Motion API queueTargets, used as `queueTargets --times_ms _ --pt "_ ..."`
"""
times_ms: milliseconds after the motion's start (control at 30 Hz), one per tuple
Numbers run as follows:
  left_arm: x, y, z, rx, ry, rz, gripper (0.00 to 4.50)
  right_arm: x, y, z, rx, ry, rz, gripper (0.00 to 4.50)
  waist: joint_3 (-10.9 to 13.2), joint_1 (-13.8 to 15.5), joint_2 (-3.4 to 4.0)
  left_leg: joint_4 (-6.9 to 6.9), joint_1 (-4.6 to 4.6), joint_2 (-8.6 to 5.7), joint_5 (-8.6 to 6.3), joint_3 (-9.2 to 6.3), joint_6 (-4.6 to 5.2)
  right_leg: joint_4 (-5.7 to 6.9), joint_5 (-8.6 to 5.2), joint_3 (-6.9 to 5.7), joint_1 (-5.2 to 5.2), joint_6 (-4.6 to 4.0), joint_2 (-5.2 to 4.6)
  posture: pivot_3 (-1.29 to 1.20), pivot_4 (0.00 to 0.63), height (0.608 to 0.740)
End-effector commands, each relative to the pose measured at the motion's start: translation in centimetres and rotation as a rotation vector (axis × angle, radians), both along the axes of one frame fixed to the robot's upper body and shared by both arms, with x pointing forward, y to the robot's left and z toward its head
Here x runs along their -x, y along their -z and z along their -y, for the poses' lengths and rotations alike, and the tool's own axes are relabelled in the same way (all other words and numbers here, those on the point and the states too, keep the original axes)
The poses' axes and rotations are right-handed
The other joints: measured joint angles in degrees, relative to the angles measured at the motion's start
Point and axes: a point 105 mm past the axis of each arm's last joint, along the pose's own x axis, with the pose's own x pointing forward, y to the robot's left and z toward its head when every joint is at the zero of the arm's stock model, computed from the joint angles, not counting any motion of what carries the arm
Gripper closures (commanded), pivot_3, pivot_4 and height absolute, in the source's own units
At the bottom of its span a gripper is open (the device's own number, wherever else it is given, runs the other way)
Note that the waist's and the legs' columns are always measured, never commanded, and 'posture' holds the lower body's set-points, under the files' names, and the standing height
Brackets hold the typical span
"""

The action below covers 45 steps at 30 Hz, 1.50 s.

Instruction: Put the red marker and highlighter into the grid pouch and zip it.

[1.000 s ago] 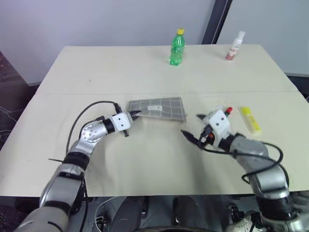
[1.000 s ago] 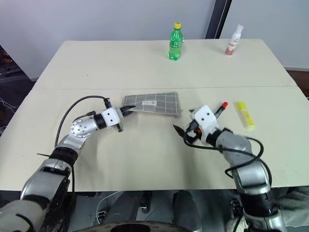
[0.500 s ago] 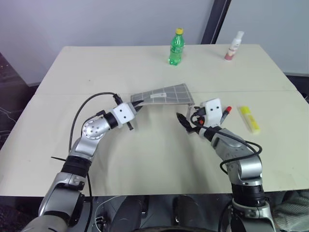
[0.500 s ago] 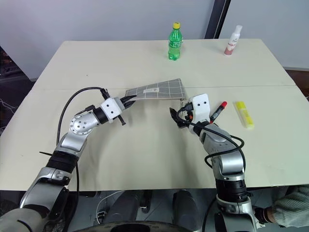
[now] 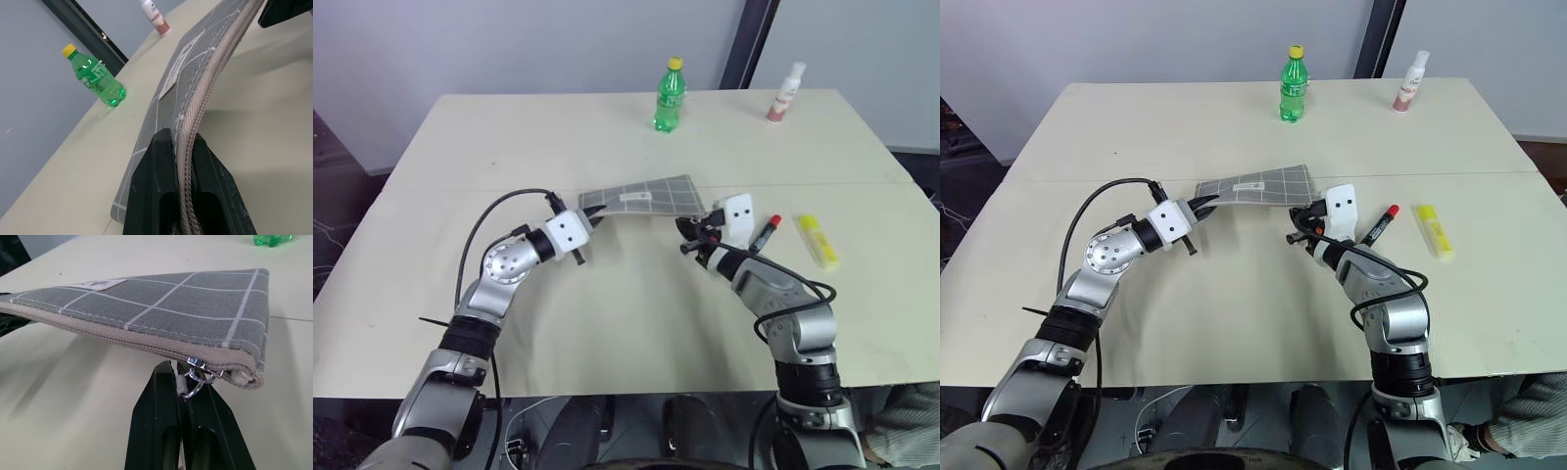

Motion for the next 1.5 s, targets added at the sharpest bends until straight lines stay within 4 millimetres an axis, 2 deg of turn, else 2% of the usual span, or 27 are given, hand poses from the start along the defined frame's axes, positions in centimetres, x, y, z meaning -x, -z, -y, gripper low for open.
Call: queueTargets --times_ms 33,133,200,300,500,733,800,900,1067,1100,1133,1300,1367,1500 --pt "0.8 -0.3 1.2 -0.018 0.05 0.035 4.5 0.1 -1.1 -1.1 0.318 -0.123 0.13 4.44 0.0 0.0 0.04 0.0 0.0 -0.01 0.0 0.02 0.0 0.0 0.0 0.01 -0.01 0.0 0.0 0.0 0.15 0.74" --pt "1.9 1.2 2.5 -0.056 0.112 0.002 4.5 -0.4 -1.7 -1.4 0.397 -0.157 0.155 4.44 0.0 -0.1 0.03 0.0 -0.02 -0.01 0.0 0.06 0.0 -0.03 -0.01 0.01 -0.02 -0.01 -0.06 0.0 0.15 0.74" --pt "2.2 1.6 2.8 -0.065 0.123 -0.005 4.5 -0.2 -1.2 -2.1 0.476 -0.225 0.168 4.44 0.0 -0.1 0.03 -0.03 -0.02 0.03 0.0 0.05 0.0 -0.03 0.0 0.04 -0.05 -0.01 -0.09 0.0 0.15 0.74" --pt "2.4 1.6 3.3 -0.06 0.129 -0.004 4.5 0.2 -0.2 -3.3 0.517 -0.31 0.159 4.44 0.0 0.0 0.03 -0.04 -0.05 0.1 0.0 0.04 0.0 -0.03 0.0 0.03 -0.08 -0.02 -0.04 0.0 0.15 0.74" --pt "2.4 1.4 4.1 -0.062 0.132 0.01 4.5 1.1 0.1 -7.0 0.531 -0.485 0.203 4.44 0.0 0.0 0.03 -0.01 -0.05 0.11 0.01 0.04 -0.01 -0.04 0.03 0.04 -0.08 -0.05 0.0 0.0 0.15 0.74" --pt "2.0 1.2 4.4 -0.063 0.125 0.019 4.5 2.1 0.6 -10.0 0.613 -0.656 0.289 4.44 0.0 0.0 0.03 0.02 -0.06 0.11 0.02 0.03 -0.03 -0.04 0.05 0.03 -0.07 -0.07 0.1 0.0 0.15 0.74" --pt "2.0 1.0 4.5 -0.058 0.127 0.021 4.5 2.0 0.4 -10.2 0.572 -0.656 0.272 4.44 0.0 0.0 0.03 0.01 -0.06 0.13 0.02 0.03 -0.03 -0.03 0.05 0.03 -0.09 -0.07 0.1 0.0 0.15 0.74" --pt "2.0 0.8 4.3 -0.044 0.117 0.023 4.5 1.8 0.3 -8.9 0.538 -0.629 0.248 3.49 0.0 0.0 0.03 0.0 -0.06 0.15 0.02 0.02 -0.04 -0.03 0.05 0.03 -0.1 -0.08 0.12 0.0 0.15 0.74" --pt "1.7 0.7 3.3 -0.036 0.078 0.027 4.5 2.0 0.9 -4.9 0.576 -0.546 0.219 0.96 0.0 0.2 0.03 0.01 -0.07 0.1 0.02 0.02 -0.04 -0.04 0.05 0.03 -0.07 -0.08 0.11 0.0 0.15 0.74" --pt "1.6 0.6 3.1 -0.033 0.068 0.028 4.5 2.2 0.8 -4.0 0.572 -0.517 0.214 0.32 0.0 0.2 0.03 0.01 -0.08 0.09 0.02 0.02 -0.04 -0.06 0.05 0.03 -0.07 -0.08 0.1 0.0 0.15 0.74" --pt "1.5 0.6 2.8 -0.039 0.059 0.032 4.5 2.6 0.7 -3.0 0.539 -0.481 0.2 0.07 0.0 0.2 0.03 0.01 -0.09 0.09 0.02 0.02 -0.04 -0.07 0.05 0.04 -0.07 -0.08 0.1 0.0 0.15 0.74" --pt "0.9 0.4 1.3 -0.039 0.0 0.041 4.5 5.3 -0.5 0.6 0.393 -0.31 0.181 0.07 0.0 0.2 0.03 -0.06 -0.15 0.21 0.02 -0.01 -0.04 -0.07 0.05 0.04 -0.17 -0.08 0.1 0.0 0.15 0.74" --pt "0.6 0.5 0.7 -0.058 -0.023 0.046 4.5 6.0 -1.0 2.2 0.359 -0.201 0.187 0.07 0.0 0.1 0.03 -0.07 -0.15 0.24 0.02 -0.01 -0.05 -0.06 0.05 0.05 -0.2 -0.09 0.1 0.0 0.15 0.74" --pt "0.1 0.5 -0.3 -0.063 -0.063 0.046 4.5 6.5 -1.4 6.3 0.402 0.114 0.213 0.07 0.0 0.2 0.03 -0.06 -0.14 0.23 0.02 -0.04 -0.06 -0.07 0.07 0.07 -0.19 -0.13 0.13 0.0 0.15 0.74"
